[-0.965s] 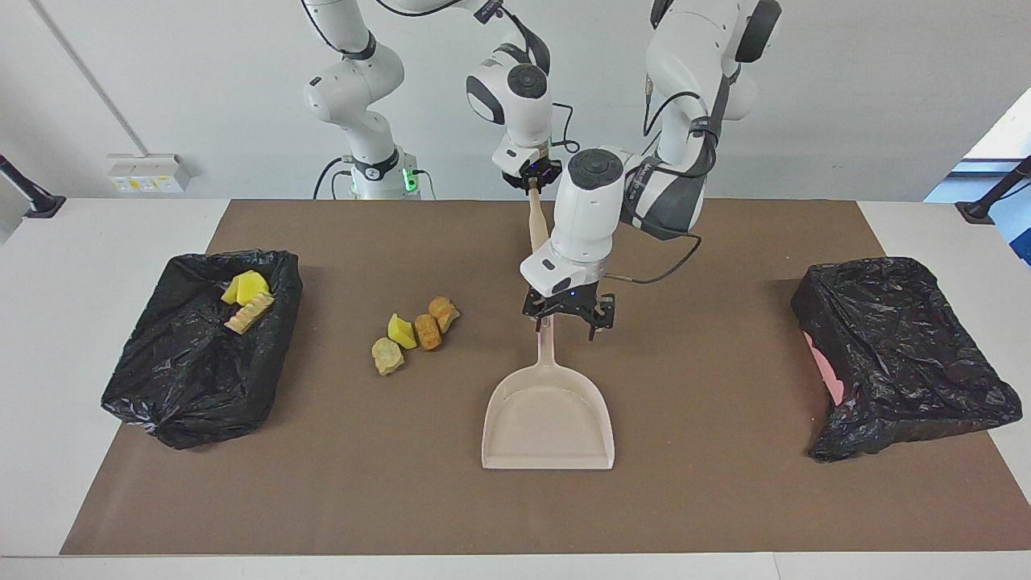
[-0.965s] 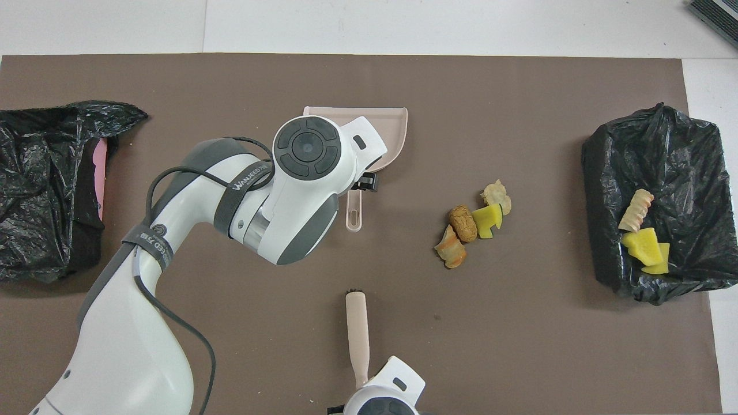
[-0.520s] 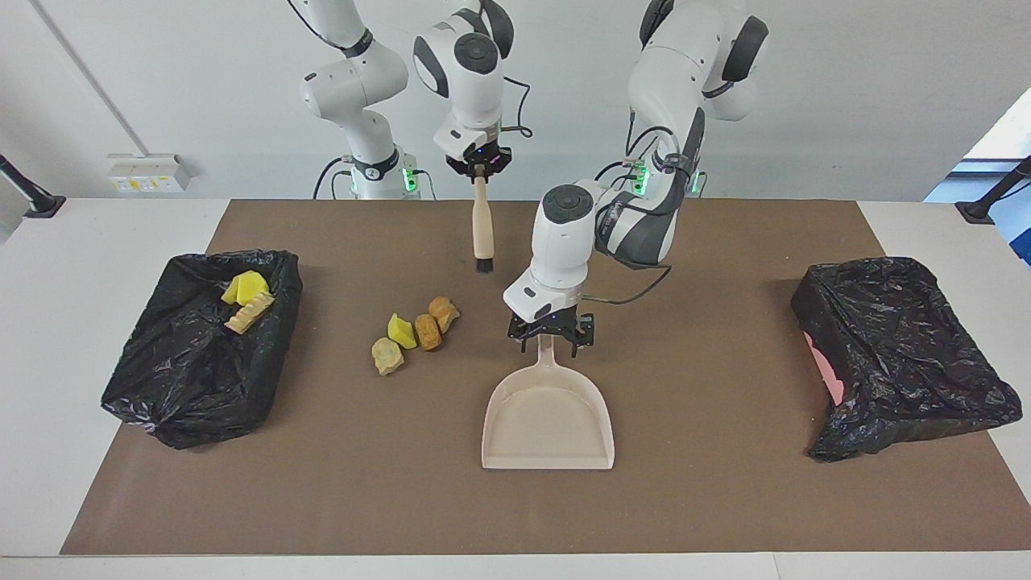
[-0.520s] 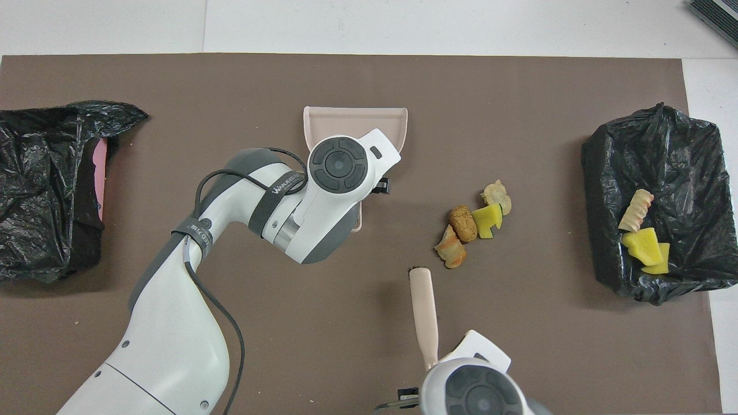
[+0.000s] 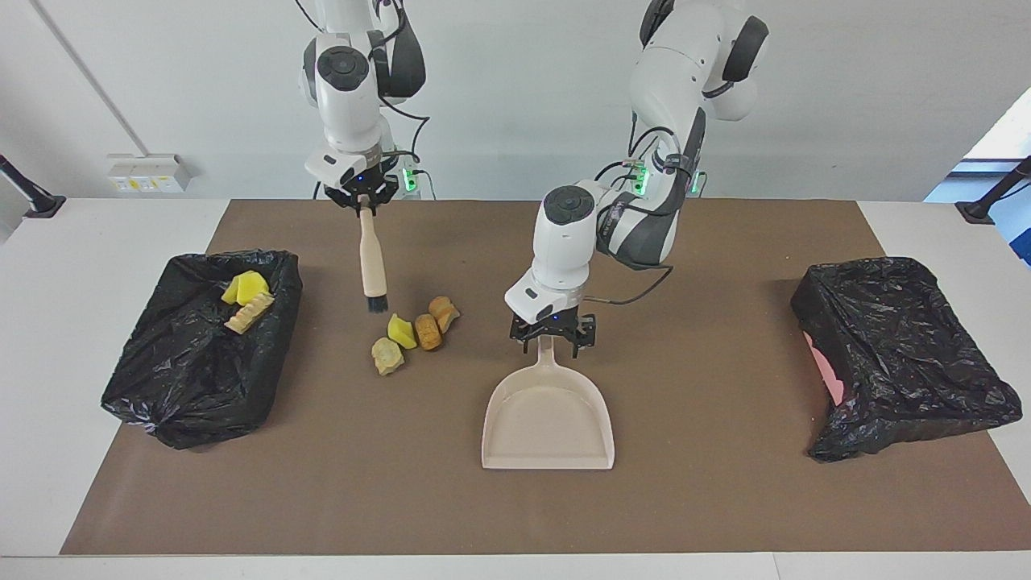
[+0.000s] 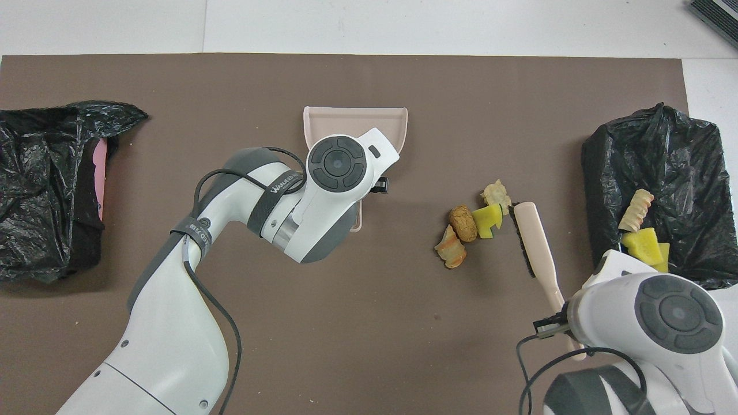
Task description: Sweep and dump trash in bin
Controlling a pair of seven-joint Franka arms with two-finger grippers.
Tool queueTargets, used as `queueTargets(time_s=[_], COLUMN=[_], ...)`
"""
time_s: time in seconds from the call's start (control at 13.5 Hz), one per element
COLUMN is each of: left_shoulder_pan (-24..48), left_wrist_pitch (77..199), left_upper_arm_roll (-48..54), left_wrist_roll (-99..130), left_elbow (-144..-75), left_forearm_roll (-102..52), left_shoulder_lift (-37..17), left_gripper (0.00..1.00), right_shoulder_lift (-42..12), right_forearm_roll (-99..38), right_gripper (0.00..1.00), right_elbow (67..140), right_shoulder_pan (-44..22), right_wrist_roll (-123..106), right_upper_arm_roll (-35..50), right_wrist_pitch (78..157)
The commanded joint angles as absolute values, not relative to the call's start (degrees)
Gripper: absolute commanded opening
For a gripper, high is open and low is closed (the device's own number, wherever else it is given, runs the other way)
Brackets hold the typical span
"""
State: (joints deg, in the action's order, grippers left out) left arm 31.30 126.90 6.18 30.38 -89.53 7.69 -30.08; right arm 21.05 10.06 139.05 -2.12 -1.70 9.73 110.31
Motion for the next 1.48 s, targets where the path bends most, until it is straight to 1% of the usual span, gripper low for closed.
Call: queueTargets(time_s=[0.0,0.07,0.15,0.22,0.3,0.37,0.52,0.67,0.82,0.96,1.04,1.19,1.26,1.41], left_shoulder_pan=[32.0,32.0,32.1,32.1,31.9,31.8,31.7,31.1,30.4,30.1,28.2,27.2,26.4,26.3], left_wrist_pitch=[125.8,125.9,125.7,125.8,125.9,125.7,125.5,125.2,121.9,117.7,116.3,112.4,109.5,107.0], left_upper_arm_roll=[5.7,5.7,5.7,5.7,5.7,5.8,5.8,5.7,5.7,5.5,5.4,5.3,5.4,5.4], left_wrist_roll=[31.0,31.0,31.0,30.9,30.8,30.9,30.7,29.0,23.1,13.4,5.8,-6.0,-10.1,-13.9], left_elbow=[-90.1,-90.4,-91.0,-91.7,-91.8,-91.9,-92.3,-92.3,-92.5,-93.0,-93.2,-93.4,-93.6,-93.7], left_forearm_roll=[8.3,8.2,8.2,8.3,8.2,8.2,8.2,8.2,8.2,8.2,8.2,8.2,8.2,8.2], left_shoulder_lift=[-29.4,-29.3,-28.9,-28.6,-28.3,-28.3,-27.8,-26.7,-24.5,-22.5,-21.5,-19.8,-19.2,-18.4], left_gripper=[0.91,0.82,0.64,0.57,0.53,0.51,0.19,0.08,0.06,0.04,0.04,0.05,0.05,0.04], right_shoulder_lift=[9.8,6.4,3.0,1.2,-0.1,-1.2,-2.1,-1.1,-0.9,-0.6,1.0,3.6,5.7,11.1], right_forearm_roll=[18.3,19.9,21.4,21.5,21.2,20.5,15.8,8.0,-1.5,-3.1,-2.9,-1.8,0.9,3.5], right_gripper=[0.00,0.00,0.00,0.00,0.00,0.00,0.00,0.00,0.00,0.00,0.00,0.00,0.00,0.00], right_elbow=[133.1,130.6,128.9,128.5,128.7,128.7,129.2,130.2,130.2,128.6,126.8,124.4,125.5,132.9], right_shoulder_pan=[0.9,1.3,1.7,2.4,2.4,2.3,1.4,-2.8,-3.0,-1.2,0.9,2.5,2.5,2.5], right_wrist_roll=[-3.8,-5.2,-6.6,-7.2,-7.1,-6.9,-7.2,-6.9,-5.5,-4.5,-4.4,-3.5,-3.1,-0.4], right_upper_arm_roll=[10.8,10.7,10.7,10.7,10.8,10.9,11.1,11.1,11.0,10.5,10.5,10.2,10.1,10.4], right_wrist_pitch=[115.4,116.4,116.8,118.3,119.1,119.3,118.8,117.3,116.4,115.4,112.9,106.4,105.0,106.2])
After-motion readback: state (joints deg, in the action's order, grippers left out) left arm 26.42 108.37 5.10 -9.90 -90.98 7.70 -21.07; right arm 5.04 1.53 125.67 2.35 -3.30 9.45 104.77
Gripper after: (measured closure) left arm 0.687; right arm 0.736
